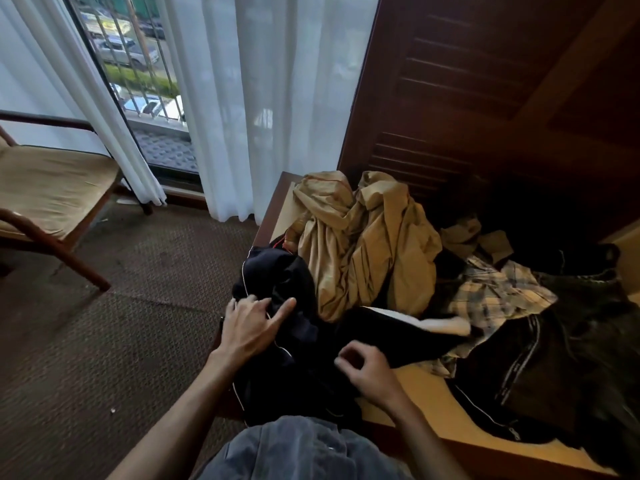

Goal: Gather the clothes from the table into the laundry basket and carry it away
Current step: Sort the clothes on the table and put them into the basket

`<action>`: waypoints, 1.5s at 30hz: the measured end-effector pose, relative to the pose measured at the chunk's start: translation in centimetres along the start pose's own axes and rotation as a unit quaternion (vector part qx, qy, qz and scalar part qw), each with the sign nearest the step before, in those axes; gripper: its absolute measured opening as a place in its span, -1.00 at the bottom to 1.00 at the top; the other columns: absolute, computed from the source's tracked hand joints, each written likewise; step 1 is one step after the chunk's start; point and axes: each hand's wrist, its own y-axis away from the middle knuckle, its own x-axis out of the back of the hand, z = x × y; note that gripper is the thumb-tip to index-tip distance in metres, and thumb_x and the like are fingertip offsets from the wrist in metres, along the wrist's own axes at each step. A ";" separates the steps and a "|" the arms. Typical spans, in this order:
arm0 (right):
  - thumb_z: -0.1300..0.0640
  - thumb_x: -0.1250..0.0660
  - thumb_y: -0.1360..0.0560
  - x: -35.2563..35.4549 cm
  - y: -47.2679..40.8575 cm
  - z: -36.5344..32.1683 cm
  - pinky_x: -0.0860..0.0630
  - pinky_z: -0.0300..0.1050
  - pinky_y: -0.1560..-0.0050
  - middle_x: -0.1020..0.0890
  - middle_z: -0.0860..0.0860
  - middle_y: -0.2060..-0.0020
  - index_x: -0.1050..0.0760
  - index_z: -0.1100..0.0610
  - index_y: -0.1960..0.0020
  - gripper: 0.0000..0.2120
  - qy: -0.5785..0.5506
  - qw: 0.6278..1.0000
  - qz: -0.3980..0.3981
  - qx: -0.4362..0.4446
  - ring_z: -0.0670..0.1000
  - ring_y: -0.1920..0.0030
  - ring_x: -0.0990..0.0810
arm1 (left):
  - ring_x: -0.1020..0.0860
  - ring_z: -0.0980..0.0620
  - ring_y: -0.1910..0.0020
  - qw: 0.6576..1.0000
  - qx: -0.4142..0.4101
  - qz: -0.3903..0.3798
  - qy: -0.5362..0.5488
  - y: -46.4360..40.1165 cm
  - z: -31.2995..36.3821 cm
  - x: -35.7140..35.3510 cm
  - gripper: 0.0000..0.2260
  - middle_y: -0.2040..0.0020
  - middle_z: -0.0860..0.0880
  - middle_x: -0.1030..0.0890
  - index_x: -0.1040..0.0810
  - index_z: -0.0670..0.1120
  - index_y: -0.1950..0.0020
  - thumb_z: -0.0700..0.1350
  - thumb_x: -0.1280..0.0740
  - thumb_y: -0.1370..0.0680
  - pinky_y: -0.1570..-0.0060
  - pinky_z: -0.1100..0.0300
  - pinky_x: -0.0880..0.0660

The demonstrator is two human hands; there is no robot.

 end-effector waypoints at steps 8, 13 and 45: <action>-0.48 -0.33 -0.36 3.8 -0.7 3.9 -0.32 0.09 -0.46 -0.34 -0.11 -0.47 -0.27 -0.23 -0.47 -0.24 -0.072 0.984 0.074 -0.146 0.00 -0.50 -0.28 | -0.15 -0.14 -0.60 0.987 0.046 -0.151 0.023 0.4 -2.0 -1.8 -0.18 -0.63 -0.02 -0.21 -0.07 0.16 -0.64 0.54 -0.03 -0.47 -0.53 -0.22 -0.05; -0.24 -0.46 -0.40 -2.3 1.2 -0.4 -0.49 -0.19 -0.28 -0.55 -0.12 -0.31 -0.31 -0.07 -0.44 -0.30 -0.269 0.957 -0.032 -0.101 -0.12 -0.31 -0.54 | -0.54 0.01 -0.33 0.902 0.131 -0.218 0.347 2.9 1.5 -3.5 -0.39 -0.29 0.02 -0.62 -0.60 0.10 -0.28 0.49 -0.18 -0.49 -0.42 0.03 -0.37; -0.58 -0.13 -0.36 1.7 1.4 3.8 -0.18 0.21 -0.47 0.14 0.02 -0.62 0.20 -0.05 -0.61 0.07 0.190 0.963 0.051 -0.182 0.23 -0.56 -0.11 | 0.18 -0.39 -0.58 0.977 -0.093 -0.175 -0.074 -6.0 12.1 -3.5 -0.17 -0.63 -0.23 0.14 0.02 0.20 -0.61 0.37 -0.31 -0.47 -0.48 -0.39 0.17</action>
